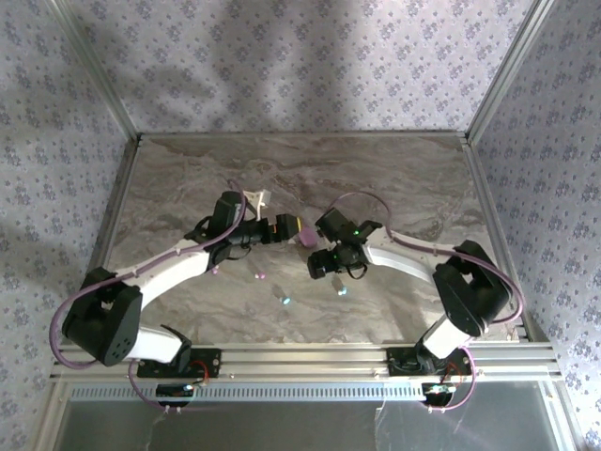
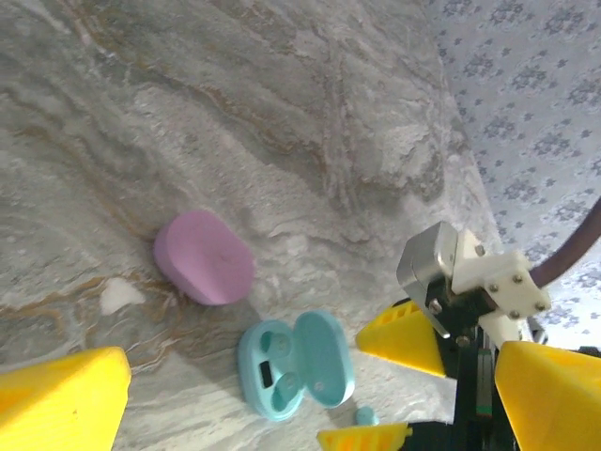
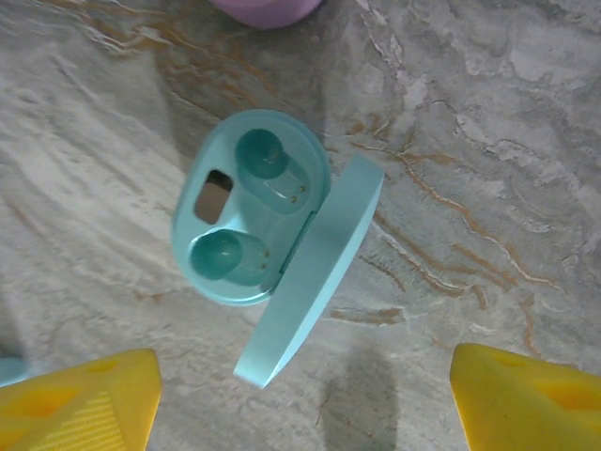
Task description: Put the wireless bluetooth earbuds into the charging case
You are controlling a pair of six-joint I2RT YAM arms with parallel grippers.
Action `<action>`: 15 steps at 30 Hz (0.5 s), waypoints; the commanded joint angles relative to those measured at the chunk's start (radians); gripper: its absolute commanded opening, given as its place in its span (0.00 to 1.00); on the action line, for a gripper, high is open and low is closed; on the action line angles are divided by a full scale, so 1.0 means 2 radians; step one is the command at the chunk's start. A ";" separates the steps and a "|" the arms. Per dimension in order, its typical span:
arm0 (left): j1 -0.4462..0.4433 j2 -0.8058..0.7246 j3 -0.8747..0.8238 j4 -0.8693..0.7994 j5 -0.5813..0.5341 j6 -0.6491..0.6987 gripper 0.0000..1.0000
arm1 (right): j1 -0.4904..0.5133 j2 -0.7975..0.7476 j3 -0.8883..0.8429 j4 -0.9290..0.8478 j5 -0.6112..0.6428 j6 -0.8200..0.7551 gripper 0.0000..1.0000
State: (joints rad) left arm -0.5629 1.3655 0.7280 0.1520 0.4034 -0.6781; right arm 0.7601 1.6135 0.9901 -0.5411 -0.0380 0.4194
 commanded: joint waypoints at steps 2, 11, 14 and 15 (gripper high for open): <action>0.005 -0.022 -0.028 0.009 -0.025 0.033 1.00 | 0.010 0.028 0.035 -0.060 0.063 -0.008 0.80; 0.006 -0.026 -0.042 0.022 -0.023 0.030 1.00 | 0.006 0.043 0.055 -0.101 0.102 -0.005 0.79; 0.005 -0.024 -0.043 0.027 -0.022 0.028 1.00 | 0.000 0.042 0.060 -0.107 0.109 -0.006 0.78; 0.006 -0.024 -0.043 0.027 -0.021 0.028 1.00 | -0.002 0.043 0.061 -0.108 0.109 -0.008 0.78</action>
State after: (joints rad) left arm -0.5564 1.3273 0.6437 0.1692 0.3618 -0.6361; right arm 0.7696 1.6894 1.0813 -0.6987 0.1352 0.4160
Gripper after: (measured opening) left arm 0.997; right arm 0.784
